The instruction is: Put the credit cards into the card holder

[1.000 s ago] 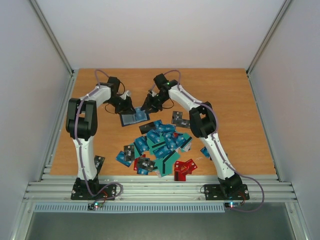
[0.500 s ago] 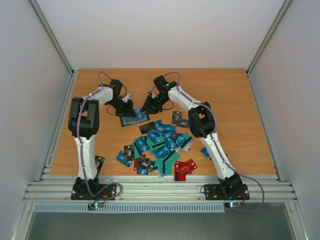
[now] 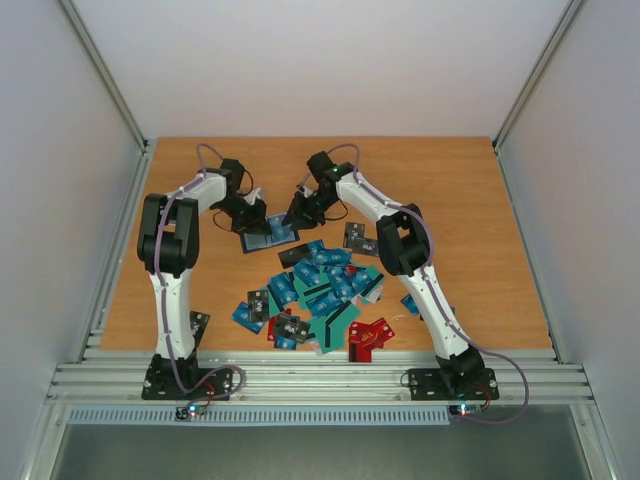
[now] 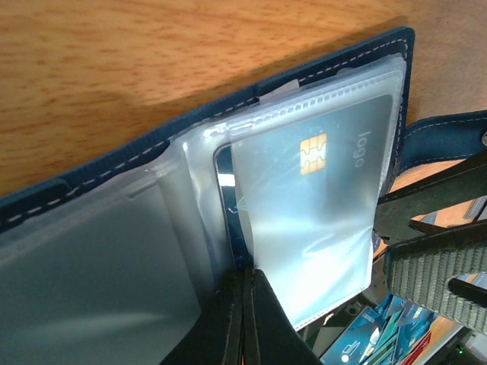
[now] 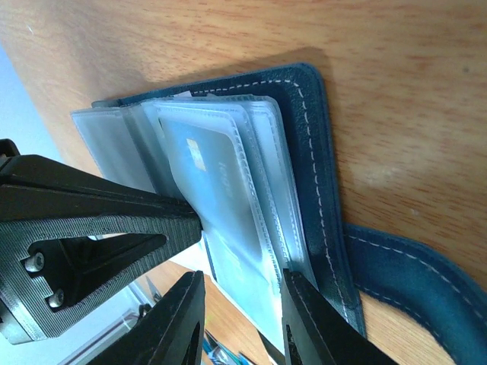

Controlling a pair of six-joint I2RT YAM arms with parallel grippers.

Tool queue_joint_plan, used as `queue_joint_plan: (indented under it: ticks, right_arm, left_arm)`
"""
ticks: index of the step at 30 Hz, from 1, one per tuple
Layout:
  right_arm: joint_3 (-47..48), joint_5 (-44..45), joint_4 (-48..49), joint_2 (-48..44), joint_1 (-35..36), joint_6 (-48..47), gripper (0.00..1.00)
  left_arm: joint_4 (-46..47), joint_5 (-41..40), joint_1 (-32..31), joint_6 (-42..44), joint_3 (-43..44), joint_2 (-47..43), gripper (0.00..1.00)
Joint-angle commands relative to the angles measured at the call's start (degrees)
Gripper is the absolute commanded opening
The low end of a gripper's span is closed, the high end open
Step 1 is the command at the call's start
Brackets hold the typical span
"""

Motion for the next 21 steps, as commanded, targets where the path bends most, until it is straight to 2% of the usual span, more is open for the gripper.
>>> queue_joint_plan:
  ticks: [1,21]
  right_arm:
    - [0.29,2.16,-2.96,-1.08,0.52,-1.59,0.3]
    - [-2.49,1.75,-2.14,-3.53,1.76,-2.49,0.3]
  left_arm:
    - [-1.33,-2.25,-0.52,0.92,0.03,3.6,0.0]
    - [-1.22,-1.19,-0.67,0.39,0.39,3.87,0.0]
